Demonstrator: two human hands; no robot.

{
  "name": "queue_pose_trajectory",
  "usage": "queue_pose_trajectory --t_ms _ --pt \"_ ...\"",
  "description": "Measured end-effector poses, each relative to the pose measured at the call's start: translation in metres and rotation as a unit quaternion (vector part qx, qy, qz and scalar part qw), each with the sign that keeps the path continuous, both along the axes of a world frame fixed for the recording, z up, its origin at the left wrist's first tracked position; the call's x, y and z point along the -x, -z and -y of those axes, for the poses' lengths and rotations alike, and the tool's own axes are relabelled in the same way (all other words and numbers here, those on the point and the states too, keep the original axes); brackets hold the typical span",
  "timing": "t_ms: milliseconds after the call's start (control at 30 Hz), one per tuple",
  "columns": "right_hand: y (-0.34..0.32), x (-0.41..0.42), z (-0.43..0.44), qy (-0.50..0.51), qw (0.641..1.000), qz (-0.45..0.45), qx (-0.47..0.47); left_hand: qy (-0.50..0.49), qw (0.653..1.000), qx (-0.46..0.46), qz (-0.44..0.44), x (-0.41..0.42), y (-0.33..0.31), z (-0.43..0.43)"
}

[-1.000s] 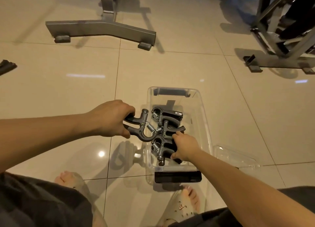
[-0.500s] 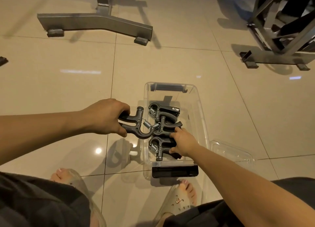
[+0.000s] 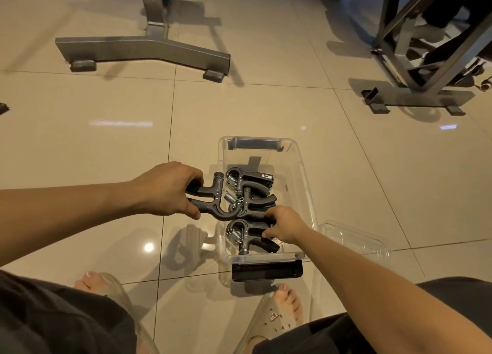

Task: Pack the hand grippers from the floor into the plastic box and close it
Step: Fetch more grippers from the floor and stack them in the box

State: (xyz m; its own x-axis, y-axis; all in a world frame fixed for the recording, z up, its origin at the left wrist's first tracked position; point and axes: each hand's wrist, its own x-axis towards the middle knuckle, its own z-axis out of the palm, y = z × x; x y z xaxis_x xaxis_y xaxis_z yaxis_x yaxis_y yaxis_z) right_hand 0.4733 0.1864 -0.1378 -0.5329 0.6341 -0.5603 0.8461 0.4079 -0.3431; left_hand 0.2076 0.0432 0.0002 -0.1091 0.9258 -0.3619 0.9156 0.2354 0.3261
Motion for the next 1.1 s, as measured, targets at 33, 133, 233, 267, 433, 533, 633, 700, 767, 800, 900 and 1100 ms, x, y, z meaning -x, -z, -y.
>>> queue_pose_trajectory --t_ms 33,133,233,267,433,533,633,700,767,800,900,1100 --pt "-0.004 0.0 0.0 0.007 1.0 -0.009 0.004 -0.002 1.0 -0.002 0.0 -0.001 -0.001 0.0" --pt "-0.026 0.003 -0.001 0.04 0.998 -0.054 0.015 -0.013 1.0 -0.018 0.002 -0.007 -0.005 -0.002" --pt "-0.073 0.018 -0.005 0.065 0.99 -0.127 0.004 -0.036 0.998 -0.05 0.001 -0.012 -0.014 -0.002" --pt "-0.095 0.026 -0.006 0.087 0.982 -0.166 0.017 -0.047 0.997 -0.061 -0.004 -0.013 -0.017 -0.002" --pt "-0.189 0.055 0.008 0.211 0.902 -0.304 0.222 -0.111 0.989 -0.101 0.01 -0.007 -0.032 -0.003" --pt "-0.205 0.058 0.023 0.233 0.899 -0.31 0.205 -0.125 0.983 -0.134 0.009 -0.011 -0.042 0.0" --pt "-0.202 0.066 0.032 0.285 0.875 -0.36 0.157 -0.131 0.976 -0.173 0.004 -0.021 -0.055 0.005" --pt "-0.197 0.071 0.036 0.295 0.862 -0.392 0.127 -0.133 0.973 -0.187 -0.01 -0.027 -0.059 0.01" --pt "-0.199 0.072 0.031 0.268 0.86 -0.424 0.093 -0.144 0.97 -0.197 -0.01 -0.026 -0.067 0.013" --pt "-0.204 0.07 0.026 0.243 0.864 -0.436 0.065 -0.152 0.966 -0.207 -0.007 -0.024 -0.074 0.012" --pt "-0.22 0.063 0.004 0.132 0.896 -0.422 -0.027 -0.153 0.948 -0.278 0.0 -0.013 -0.092 0.005" --pt "-0.238 0.057 0.002 -0.033 0.926 -0.372 -0.046 -0.091 0.958 -0.243 0.123 -0.025 -0.096 -0.012"
